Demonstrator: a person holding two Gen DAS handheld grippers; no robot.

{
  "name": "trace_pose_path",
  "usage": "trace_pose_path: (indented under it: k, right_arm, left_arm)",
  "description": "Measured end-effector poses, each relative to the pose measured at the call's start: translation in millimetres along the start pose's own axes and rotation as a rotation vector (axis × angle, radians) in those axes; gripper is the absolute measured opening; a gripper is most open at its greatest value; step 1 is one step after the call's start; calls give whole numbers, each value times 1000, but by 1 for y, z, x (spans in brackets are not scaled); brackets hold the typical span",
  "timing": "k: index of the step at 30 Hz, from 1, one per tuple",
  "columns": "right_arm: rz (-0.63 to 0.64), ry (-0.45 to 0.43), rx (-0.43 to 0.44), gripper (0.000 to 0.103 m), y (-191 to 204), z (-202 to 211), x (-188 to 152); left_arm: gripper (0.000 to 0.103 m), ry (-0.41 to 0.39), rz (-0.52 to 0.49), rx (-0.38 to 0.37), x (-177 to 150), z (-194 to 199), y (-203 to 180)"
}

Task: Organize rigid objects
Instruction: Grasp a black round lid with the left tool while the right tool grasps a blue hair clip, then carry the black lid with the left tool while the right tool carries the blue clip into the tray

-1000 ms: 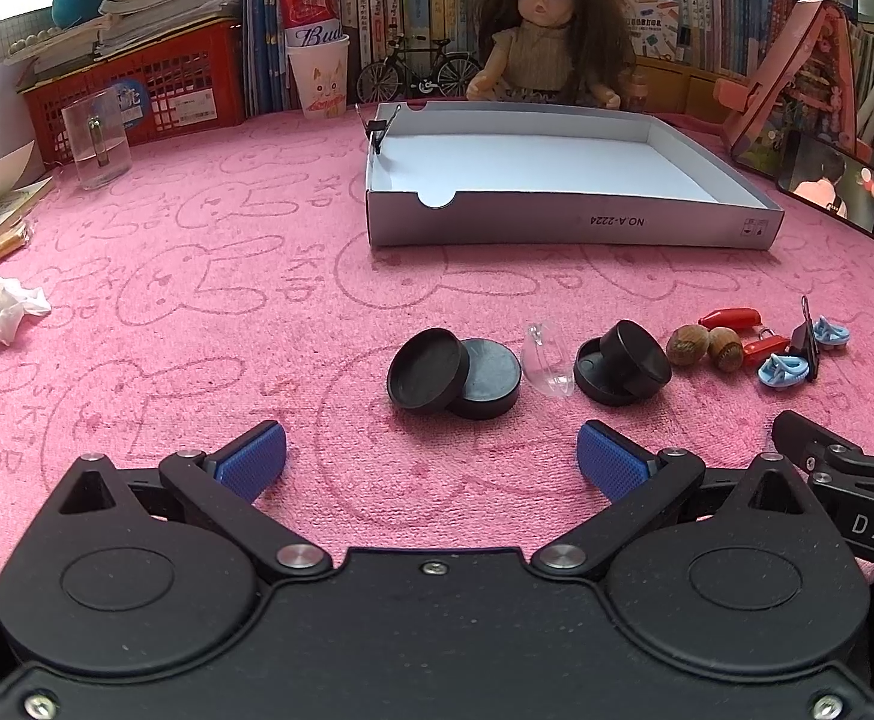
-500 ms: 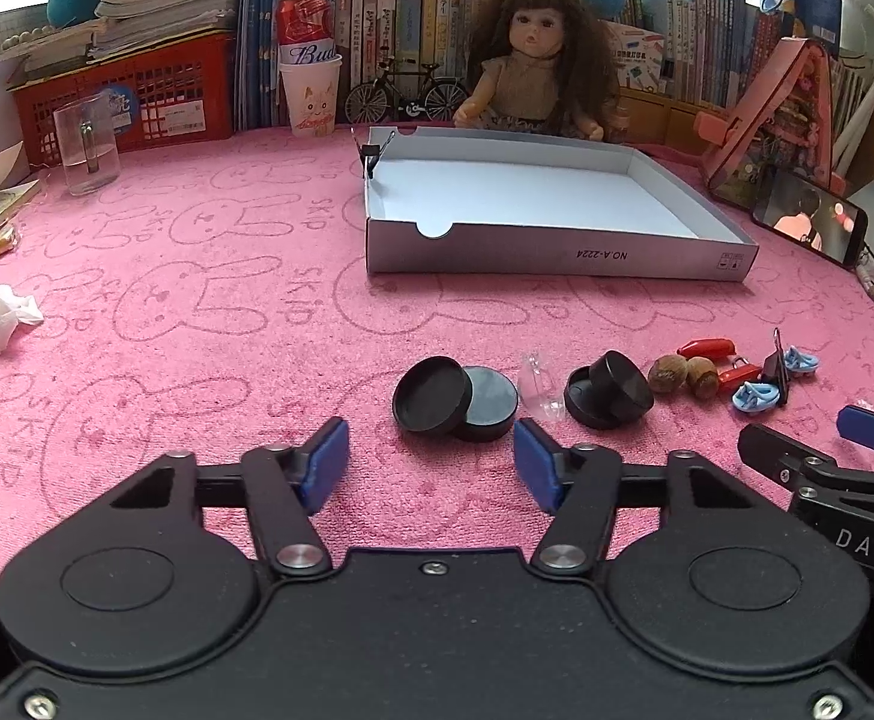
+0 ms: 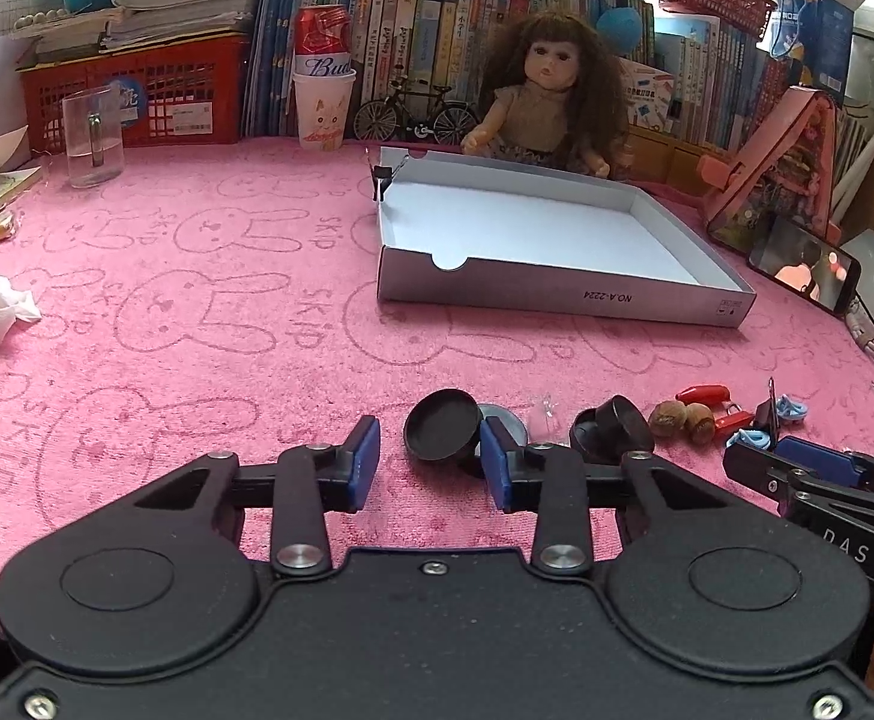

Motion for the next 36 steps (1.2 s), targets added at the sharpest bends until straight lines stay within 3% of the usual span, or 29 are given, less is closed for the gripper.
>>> trace_pose_path:
  k: [19,24,27,36]
  right_arm:
    - [3,-5,-11,59,-3,-13,6]
    - [-11,-34,-19,43,-3,-8,3]
    - [-13,-59,-26,43,-3,-4,4]
    - [-6,-90,-35,43,-2,1,9]
  left_arm:
    - [36,-5,48,-10,1,-7,5]
    - [36,-14,86,-26,3,-10,8]
    - [34,-15,133,-48,4,-14,14]
    - [29,-45,98,-43,8,-10,7]
Point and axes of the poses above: each gripper's, at about its wrist camera, not at the fingertips, and z roughly against the way its jaws point, y to its left, x to its top, the point moved 3 cm from there along -z, roughly the way its jaws point, and after that the axes turned 8 degrees about y, right-handed, at the moved point
